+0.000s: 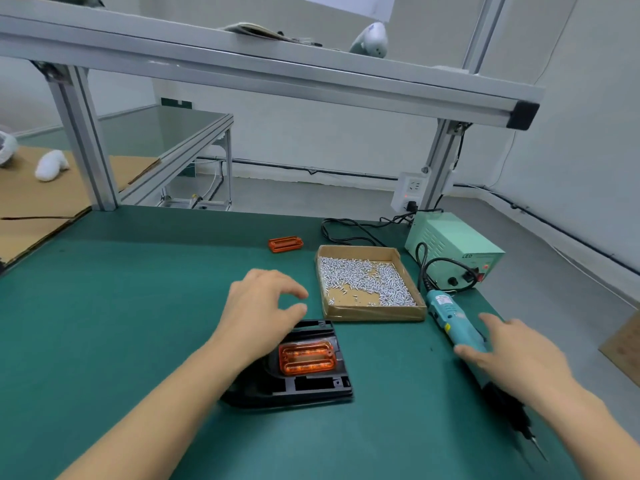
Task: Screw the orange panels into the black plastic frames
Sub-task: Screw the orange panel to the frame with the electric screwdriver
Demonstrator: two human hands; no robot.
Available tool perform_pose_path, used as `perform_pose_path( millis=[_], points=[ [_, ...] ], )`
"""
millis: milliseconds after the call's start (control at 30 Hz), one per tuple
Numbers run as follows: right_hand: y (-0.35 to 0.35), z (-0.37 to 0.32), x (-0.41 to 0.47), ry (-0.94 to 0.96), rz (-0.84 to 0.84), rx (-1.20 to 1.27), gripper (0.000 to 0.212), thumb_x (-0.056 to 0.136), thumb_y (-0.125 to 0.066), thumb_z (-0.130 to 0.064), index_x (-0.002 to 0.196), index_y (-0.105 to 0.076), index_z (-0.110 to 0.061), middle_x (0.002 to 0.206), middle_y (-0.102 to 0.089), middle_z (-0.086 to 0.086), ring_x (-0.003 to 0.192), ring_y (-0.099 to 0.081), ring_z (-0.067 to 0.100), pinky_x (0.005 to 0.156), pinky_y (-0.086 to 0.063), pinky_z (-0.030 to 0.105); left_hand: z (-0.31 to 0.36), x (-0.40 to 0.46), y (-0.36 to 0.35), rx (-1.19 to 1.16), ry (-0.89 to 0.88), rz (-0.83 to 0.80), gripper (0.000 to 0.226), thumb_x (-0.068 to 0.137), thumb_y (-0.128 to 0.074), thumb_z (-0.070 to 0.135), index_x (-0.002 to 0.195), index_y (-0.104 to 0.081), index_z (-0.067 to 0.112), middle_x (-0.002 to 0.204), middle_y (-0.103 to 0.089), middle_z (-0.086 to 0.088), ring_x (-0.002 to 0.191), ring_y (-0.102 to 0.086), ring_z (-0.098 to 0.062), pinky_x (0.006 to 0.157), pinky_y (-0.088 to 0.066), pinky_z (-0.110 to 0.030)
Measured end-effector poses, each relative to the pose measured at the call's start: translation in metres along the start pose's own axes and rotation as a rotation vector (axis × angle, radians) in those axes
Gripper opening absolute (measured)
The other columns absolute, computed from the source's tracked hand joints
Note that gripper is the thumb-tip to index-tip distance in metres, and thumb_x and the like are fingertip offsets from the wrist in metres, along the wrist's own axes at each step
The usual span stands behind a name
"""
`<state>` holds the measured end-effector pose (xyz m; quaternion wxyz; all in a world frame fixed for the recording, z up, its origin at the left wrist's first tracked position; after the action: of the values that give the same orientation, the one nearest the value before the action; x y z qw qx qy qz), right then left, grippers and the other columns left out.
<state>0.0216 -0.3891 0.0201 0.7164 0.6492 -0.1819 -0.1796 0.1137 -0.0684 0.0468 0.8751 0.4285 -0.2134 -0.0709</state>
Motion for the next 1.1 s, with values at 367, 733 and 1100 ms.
perform_pose_path(
  millis=[367,733,1100],
  points=[
    [-0.029,0.018,0.006,-0.047,-0.161,0.434,0.047,0.083,-0.063,-0.046,0.126,-0.049,-0.03,0.085,-0.061,-0.007,0.069,-0.058,0.011,0.055,-0.042,0.022,0.037,0.086,-0.085,0.085,-0.006,-0.187,0.012,0.089,-0.065,0.022,0.094,-0.074,0.028,0.098,-0.07,0.008,0.099,-0.053,-0.014,0.098,-0.031,-0.034],
    [-0.018,0.004,-0.022,0.112,-0.23,1.606,0.045,0.061,-0.069,-0.014,0.102,-0.056,-0.003,0.062,-0.05,0.008,0.048,-0.044,0.014,0.043,-0.044,0.024,0.041,0.102,-0.115,0.258,-0.076,-0.203,0.015,0.085,-0.066,0.02,0.083,-0.075,0.032,0.087,-0.071,0.011,0.097,-0.05,-0.014,0.091,-0.025,-0.032],
    [0.032,-0.019,-0.01,0.18,-0.041,2.148,0.037,0.069,-0.06,-0.008,0.103,-0.052,-0.017,0.064,-0.043,-0.003,0.041,-0.035,0.006,0.038,-0.039,0.021,0.055,0.108,-0.129,0.454,-0.225,-0.29,0.014,0.09,-0.058,0.018,0.088,-0.07,0.025,0.096,-0.068,0.002,0.101,-0.049,-0.02,0.098,-0.025,-0.038]
  ],
)
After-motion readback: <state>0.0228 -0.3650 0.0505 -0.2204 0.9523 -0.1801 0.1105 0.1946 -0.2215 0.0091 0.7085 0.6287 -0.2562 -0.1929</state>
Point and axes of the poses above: each hand's wrist, its own x-axis towards the middle knuckle, its own y-axis out of the back of the hand, z = x × y, the point moved 9 cm from there along x, towards the middle knuckle
